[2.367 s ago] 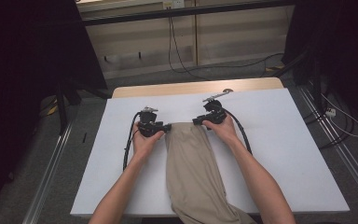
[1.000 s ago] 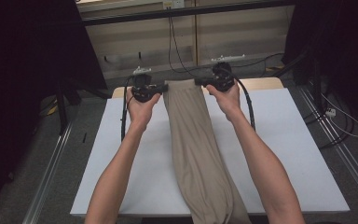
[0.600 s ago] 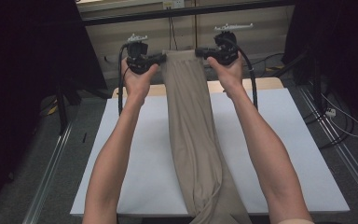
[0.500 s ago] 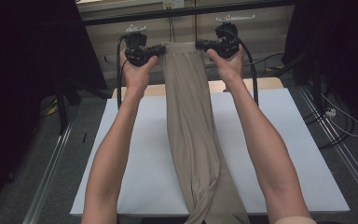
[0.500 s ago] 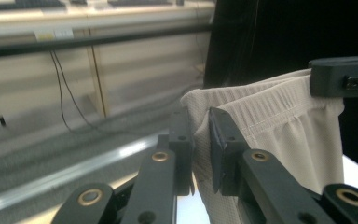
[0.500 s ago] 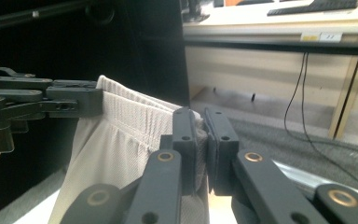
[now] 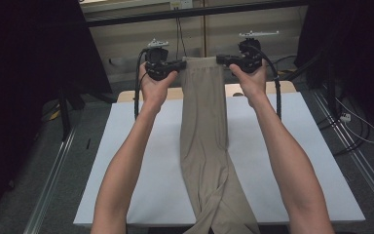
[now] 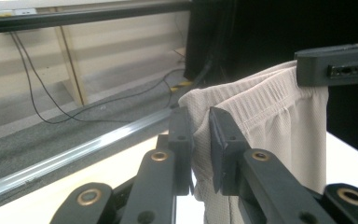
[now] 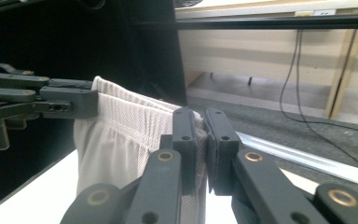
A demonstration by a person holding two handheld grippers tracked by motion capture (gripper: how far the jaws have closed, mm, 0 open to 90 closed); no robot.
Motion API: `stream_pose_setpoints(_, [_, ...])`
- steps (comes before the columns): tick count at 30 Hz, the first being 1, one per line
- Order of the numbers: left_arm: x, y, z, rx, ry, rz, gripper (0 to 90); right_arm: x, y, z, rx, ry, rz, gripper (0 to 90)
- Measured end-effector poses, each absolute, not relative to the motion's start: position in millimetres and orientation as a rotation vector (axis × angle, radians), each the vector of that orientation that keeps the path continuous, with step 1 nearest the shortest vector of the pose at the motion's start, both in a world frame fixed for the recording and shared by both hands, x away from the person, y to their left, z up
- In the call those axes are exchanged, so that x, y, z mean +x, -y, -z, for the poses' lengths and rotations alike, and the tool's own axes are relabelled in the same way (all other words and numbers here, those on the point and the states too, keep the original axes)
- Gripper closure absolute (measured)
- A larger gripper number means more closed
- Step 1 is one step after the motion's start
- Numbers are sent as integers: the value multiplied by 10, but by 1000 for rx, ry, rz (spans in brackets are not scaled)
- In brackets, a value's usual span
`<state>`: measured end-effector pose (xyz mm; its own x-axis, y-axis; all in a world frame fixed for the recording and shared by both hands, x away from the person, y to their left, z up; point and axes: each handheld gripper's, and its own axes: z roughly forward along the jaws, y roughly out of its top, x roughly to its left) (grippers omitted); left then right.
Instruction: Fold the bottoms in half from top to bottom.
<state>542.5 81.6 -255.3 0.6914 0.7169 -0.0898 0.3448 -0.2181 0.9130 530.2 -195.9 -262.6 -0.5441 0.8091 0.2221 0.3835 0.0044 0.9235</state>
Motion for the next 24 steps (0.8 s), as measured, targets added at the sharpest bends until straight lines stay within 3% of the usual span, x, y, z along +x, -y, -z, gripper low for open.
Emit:
stream_pose_setpoints(13, [4311,-1130,2829,1890,-626,-337,801,4321,1965,2886,1064,-2082,-1617,841])
stream_pose_setpoints(24, [3561,-1141,3433,2028,-546,-231,796,3547,2000,3405,997,-2263,-1565,839])
